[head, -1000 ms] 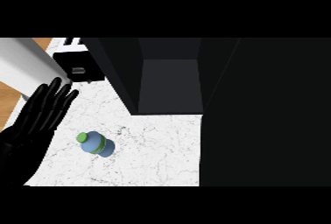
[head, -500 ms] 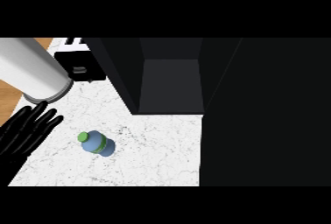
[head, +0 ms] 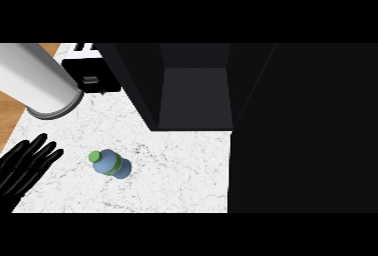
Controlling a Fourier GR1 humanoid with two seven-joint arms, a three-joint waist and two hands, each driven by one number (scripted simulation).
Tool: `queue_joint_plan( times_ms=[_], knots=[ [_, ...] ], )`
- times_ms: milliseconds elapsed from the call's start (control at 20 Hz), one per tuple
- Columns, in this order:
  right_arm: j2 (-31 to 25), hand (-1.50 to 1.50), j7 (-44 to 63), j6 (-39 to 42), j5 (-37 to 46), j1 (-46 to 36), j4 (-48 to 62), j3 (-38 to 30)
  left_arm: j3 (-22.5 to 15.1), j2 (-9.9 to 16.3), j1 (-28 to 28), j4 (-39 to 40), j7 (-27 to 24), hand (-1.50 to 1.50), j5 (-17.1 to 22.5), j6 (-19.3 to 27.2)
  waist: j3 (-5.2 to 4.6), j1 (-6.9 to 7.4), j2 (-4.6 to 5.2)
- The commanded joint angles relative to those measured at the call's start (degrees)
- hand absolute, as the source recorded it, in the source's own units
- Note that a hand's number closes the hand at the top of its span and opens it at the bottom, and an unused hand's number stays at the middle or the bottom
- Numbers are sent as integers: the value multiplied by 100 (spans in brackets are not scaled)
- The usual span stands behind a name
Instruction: Pick up the bottled water, place it into the cabinet and close the cabinet
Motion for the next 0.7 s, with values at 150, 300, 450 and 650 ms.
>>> queue_joint_plan(
  times_ms=[150, 300, 450, 650],
  knots=[
    [38, -150, -338, 222, 131, 842, -636, 32, 310, -251, -291, 714, -481, -150, -542, -174, 0, -39, 4],
    [-92, -150, -263, 337, -104, 1066, -840, -109, 66, -500, -351, 1109, -699, -150, -1224, -182, 0, -52, 7],
    [-41, -150, -307, 310, 129, 1208, -1044, 152, 253, -556, -452, 1696, -1153, -150, -1660, -158, -5, -59, 8],
    [-138, -150, -786, 599, -2, 1491, -809, -27, 110, -618, -897, 2660, -1669, -150, -2217, -253, -3, -101, 11]
  ],
)
